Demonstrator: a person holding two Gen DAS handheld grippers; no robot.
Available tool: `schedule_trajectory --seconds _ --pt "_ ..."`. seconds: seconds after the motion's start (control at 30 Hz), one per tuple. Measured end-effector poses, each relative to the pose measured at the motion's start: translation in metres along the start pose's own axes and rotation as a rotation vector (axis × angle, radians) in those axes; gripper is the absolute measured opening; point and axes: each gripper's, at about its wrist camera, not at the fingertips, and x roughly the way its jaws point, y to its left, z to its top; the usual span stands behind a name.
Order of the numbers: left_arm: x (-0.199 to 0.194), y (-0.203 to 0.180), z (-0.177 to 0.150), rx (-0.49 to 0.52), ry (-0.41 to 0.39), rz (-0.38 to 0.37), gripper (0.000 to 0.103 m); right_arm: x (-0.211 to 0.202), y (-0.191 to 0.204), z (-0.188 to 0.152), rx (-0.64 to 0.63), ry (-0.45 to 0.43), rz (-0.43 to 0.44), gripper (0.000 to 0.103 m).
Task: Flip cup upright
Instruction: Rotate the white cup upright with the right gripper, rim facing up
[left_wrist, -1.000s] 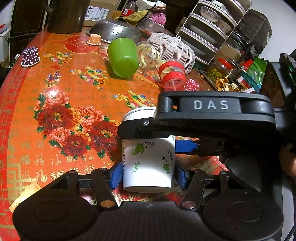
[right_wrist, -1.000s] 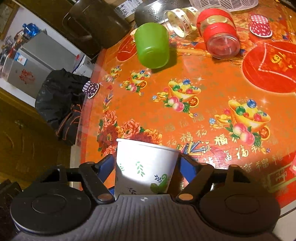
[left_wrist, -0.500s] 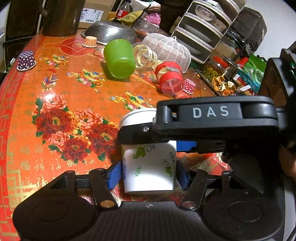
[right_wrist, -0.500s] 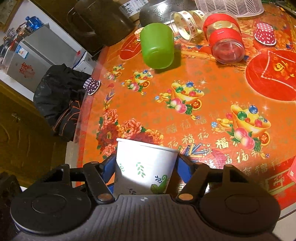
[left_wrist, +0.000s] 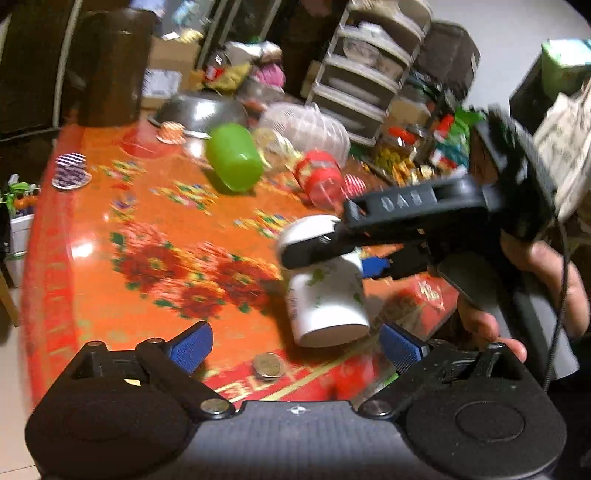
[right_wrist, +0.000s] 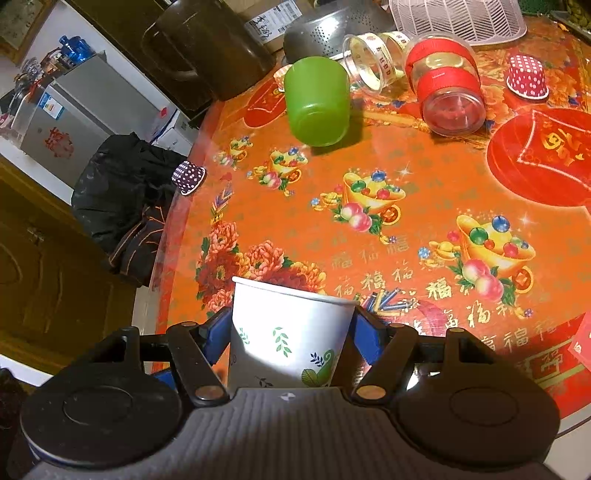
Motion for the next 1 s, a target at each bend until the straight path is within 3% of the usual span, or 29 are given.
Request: schedule_trajectory --seconds 0.2,0.37,0.67,0.77,1.0 --pt "-0.029 0.028 0.007 -0.092 -0.12 -0.003 0.098 -0.015 0.015 -0.007 -0.138 -0.155 -0.056 0.069" --pt "-0.04 0.036 0.008 -0.111 -0.192 0.0 0.098 -0.039 0.028 -0.029 -0.288 -0.412 -0.111 0.069" --pt "-0.038 0.045 0.004 -0.142 -0.206 -0.027 0.098 -0.038 0.018 -0.097 -0.459 -0.84 -0.159 0.069" --pt "-0.039 0.047 0.002 -0.145 -0.213 -0.033 0.098 -0.022 0.014 -0.116 -0.512 -0.928 -0.179 0.069" --pt "-0.035 0.051 -0.006 -0.166 -0.211 -0.06 0.098 0.01 0.014 -0.136 -0.608 -1.08 -0.339 0.068"
